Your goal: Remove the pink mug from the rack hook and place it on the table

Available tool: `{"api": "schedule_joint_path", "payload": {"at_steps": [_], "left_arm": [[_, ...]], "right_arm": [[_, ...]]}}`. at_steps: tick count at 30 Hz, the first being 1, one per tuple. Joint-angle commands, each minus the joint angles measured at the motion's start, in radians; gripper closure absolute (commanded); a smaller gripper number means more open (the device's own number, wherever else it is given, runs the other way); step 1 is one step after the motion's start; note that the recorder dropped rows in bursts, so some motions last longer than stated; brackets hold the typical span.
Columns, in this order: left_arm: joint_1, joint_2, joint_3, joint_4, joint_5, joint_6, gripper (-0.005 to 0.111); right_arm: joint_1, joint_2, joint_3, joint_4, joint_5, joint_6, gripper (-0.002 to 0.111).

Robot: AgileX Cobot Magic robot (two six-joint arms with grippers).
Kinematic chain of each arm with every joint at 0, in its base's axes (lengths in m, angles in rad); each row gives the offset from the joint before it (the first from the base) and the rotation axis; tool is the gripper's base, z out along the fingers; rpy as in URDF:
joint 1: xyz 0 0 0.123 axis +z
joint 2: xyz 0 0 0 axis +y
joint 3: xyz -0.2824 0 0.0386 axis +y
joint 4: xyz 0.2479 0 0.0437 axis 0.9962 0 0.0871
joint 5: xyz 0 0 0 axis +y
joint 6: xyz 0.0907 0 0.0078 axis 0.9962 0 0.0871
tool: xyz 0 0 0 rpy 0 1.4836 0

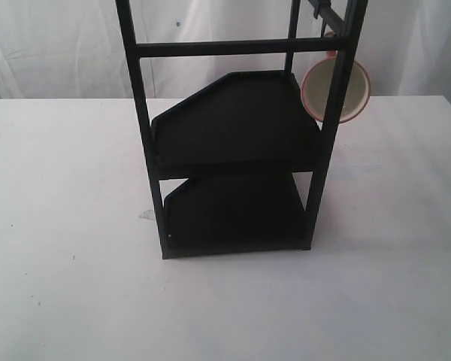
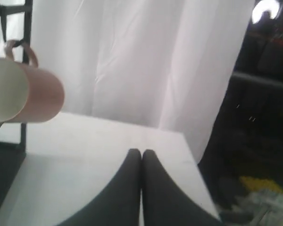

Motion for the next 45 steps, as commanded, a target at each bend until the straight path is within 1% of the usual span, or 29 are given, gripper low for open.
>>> {"api": "schedule_joint_path", "payload": {"at_steps": [1, 4, 6, 9, 12, 15, 18, 20, 23, 26, 27, 29, 33, 36, 41, 45], "left_arm": [[-0.005, -0.004, 0.002, -0.006, 0.003, -0.001, 0.107], [-0.005, -0.004, 0.002, -0.006, 0.003, -0.001, 0.107], [-0.005, -0.004, 0.002, -0.006, 0.003, -0.001, 0.107], [-0.005, -0.004, 0.002, -0.006, 0.003, -0.001, 0.107], [-0.005, -0.004, 0.002, -0.006, 0.003, -0.001, 0.107], [-0.005, -0.004, 0.002, -0.006, 0.003, -0.001, 0.107], [-0.005, -0.004, 0.002, -0.006, 0.003, -0.001, 0.107], [-0.005, -0.004, 0.002, -0.006, 0.003, -0.001, 0.107], [-0.005, -0.004, 0.002, -0.006, 0.003, -0.001, 0.107], [-0.005, -0.004, 0.002, -0.006, 0.003, -0.001, 0.107], [-0.005, -0.004, 0.002, -0.006, 0.003, -0.001, 0.107], [-0.005, -0.004, 0.002, -0.006, 0.003, -0.001, 0.107], [-0.005, -0.004, 0.002, -0.006, 0.003, -0.001, 0.107], [-0.005, -0.004, 0.002, -0.006, 0.003, -0.001, 0.107], [-0.005, -0.004, 0.002, -0.006, 0.003, -0.001, 0.107], [-0.005, -0.004, 0.002, -0.006, 0.003, -0.001, 0.107]], "right_arm": [[0.001, 0.174, -0.118, 0.009, 0.268, 0.077, 0.108], [0.006, 0.343, -0.204, 0.048, 0.493, 0.077, 0.108], [0.027, 0.443, -0.251, 0.082, 0.550, 0.068, 0.108], [0.051, 0.558, -0.308, 0.129, 0.504, 0.068, 0.108], [0.053, 0.607, -0.344, 0.156, 0.424, 0.068, 0.108], [0.053, 0.615, -0.348, 0.171, 0.321, 0.071, 0.108], [0.053, 0.615, -0.348, 0.217, 0.322, 0.060, 0.107], [0.053, 0.615, -0.348, 0.257, 0.346, 0.019, 0.101], [0.073, 0.615, -0.348, 0.352, 0.343, -0.072, 0.084], [0.099, 0.615, -0.348, 0.370, 0.328, -0.096, 0.066], [0.100, 0.615, -0.348, 0.370, 0.318, -0.096, 0.063], [0.100, 0.615, -0.348, 0.370, 0.293, -0.096, 0.059], [0.100, 0.619, -0.348, 0.370, 0.212, -0.089, 0.059], [0.100, 0.631, -0.352, 0.416, 0.203, -0.089, 0.059], [0.100, 0.636, -0.419, 0.467, 0.340, -0.089, 0.059], [0.100, 0.638, -0.500, 0.459, 0.357, -0.089, 0.059]]}}
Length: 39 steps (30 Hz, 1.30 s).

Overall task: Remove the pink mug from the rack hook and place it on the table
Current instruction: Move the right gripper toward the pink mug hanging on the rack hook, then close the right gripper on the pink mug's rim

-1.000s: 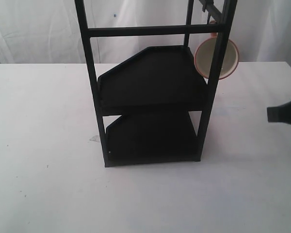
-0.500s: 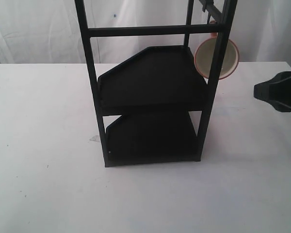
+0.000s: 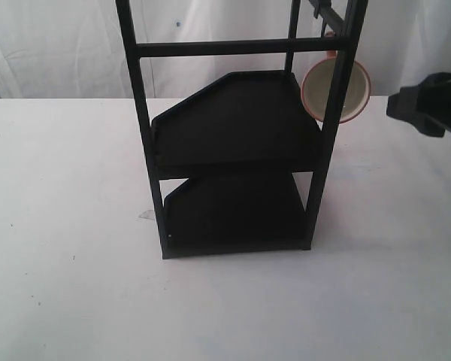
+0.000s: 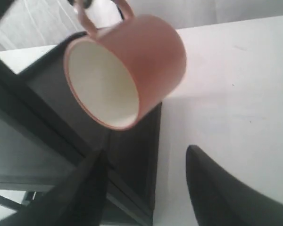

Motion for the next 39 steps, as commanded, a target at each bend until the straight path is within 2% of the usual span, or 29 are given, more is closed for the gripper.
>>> {"api": "schedule_joint_path", "payload": {"at_steps": [1, 15, 21, 27, 39], "left_arm": [[-0.005, -0.004, 0.002, -0.006, 0.003, -0.001, 0.107], [-0.005, -0.004, 0.002, -0.006, 0.003, -0.001, 0.107], [-0.005, -0.004, 0.002, -0.006, 0.003, -0.001, 0.107], [-0.005, -0.004, 0.002, -0.006, 0.003, -0.001, 0.107], [-0.005, -0.004, 0.002, -0.006, 0.003, -0.001, 0.107]], "right_arm": [[0.000, 0.004, -0.091, -0.002, 0.020, -0.006, 0.059], [0.000, 0.196, -0.201, 0.001, 0.061, -0.043, 0.059], [0.000, 0.233, -0.203, 0.089, 0.072, -0.145, 0.059], [0.000, 0.294, -0.203, 0.093, 0.007, -0.147, 0.059], [0.000, 0.383, -0.203, 0.161, 0.000, -0.145, 0.060]]}}
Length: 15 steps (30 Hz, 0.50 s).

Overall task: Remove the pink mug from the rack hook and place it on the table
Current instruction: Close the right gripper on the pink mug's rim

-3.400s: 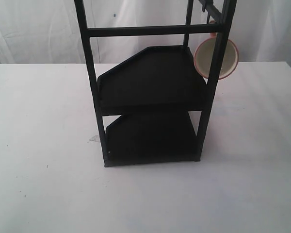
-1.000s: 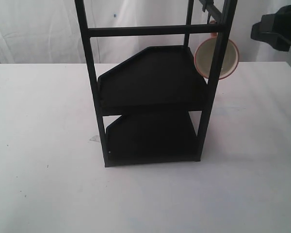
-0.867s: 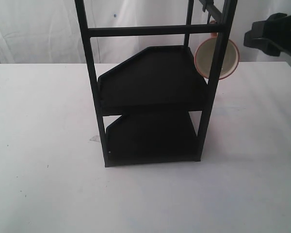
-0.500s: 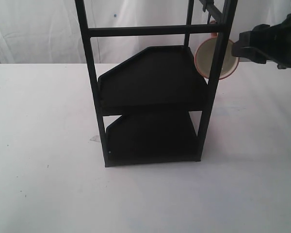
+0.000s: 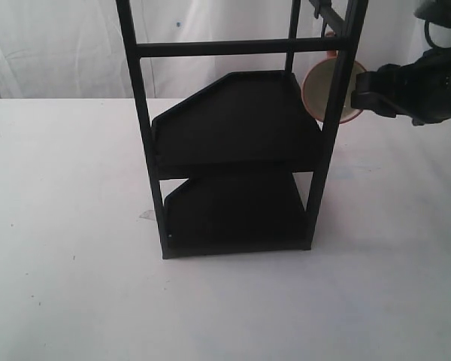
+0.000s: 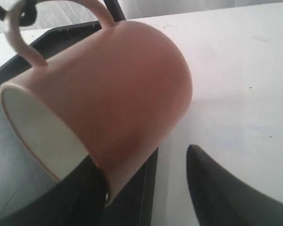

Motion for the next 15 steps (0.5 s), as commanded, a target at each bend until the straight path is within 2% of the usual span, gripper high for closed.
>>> {"api": "schedule_joint_path", "payload": {"at_steps": [1, 3, 13, 15], "left_arm": [[-0.005, -0.004, 0.002, -0.006, 0.003, -0.001, 0.107], [-0.005, -0.004, 0.002, -0.006, 0.003, -0.001, 0.107], [-0.005, -0.004, 0.002, -0.006, 0.003, -0.001, 0.107], [-0.005, -0.004, 0.002, -0.006, 0.003, -0.001, 0.107]], "right_arm": [[0.000, 0.030, -0.007, 0.049, -0.011, -0.006, 0.061], [0.000, 0.042, -0.007, 0.054, -0.011, -0.006, 0.066], [0.000, 0.054, -0.007, 0.061, 0.001, -0.006, 0.104], [0.000, 0.054, -0.007, 0.064, 0.009, -0.006, 0.108]]}}
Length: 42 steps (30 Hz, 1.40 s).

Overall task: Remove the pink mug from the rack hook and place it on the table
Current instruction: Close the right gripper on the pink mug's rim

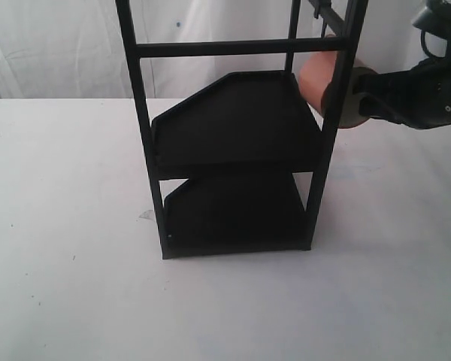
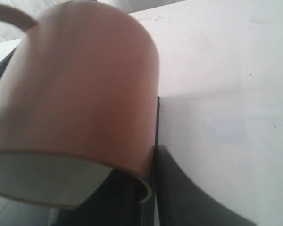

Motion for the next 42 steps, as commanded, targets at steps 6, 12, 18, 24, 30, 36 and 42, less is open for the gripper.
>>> {"api": "schedule_joint_path", "payload": {"at_steps": [6, 12, 18, 24, 30, 36, 42], "left_arm": [[-0.005, -0.004, 0.002, -0.006, 0.003, -0.001, 0.107], [-0.005, -0.004, 0.002, -0.006, 0.003, -0.001, 0.107], [-0.005, -0.004, 0.002, -0.006, 0.003, -0.001, 0.107], [-0.005, -0.004, 0.002, -0.006, 0.003, -0.001, 0.107], [-0.005, -0.004, 0.002, -0.006, 0.003, -0.001, 0.107], [-0.005, -0.004, 0.002, -0.006, 0.003, -0.001, 0.107], [-0.005, -0.004, 0.002, -0.006, 0.003, -0.001, 0.107]], "right_arm": [[0.000, 0.002, -0.005, 0.027, 0.030, -0.008, 0.108], [0.000, -0.023, -0.005, 0.041, 0.016, -0.038, 0.108], [0.000, -0.073, -0.005, 0.041, -0.001, -0.044, 0.108], [0.000, -0.091, -0.005, 0.041, -0.001, -0.044, 0.108], [0.000, -0.093, -0.003, 0.041, 0.001, -0.044, 0.108], [0.000, -0.093, -0.001, 0.001, -0.016, -0.040, 0.108], [0.000, -0.093, -0.001, -0.001, -0.015, -0.024, 0.108]]}}
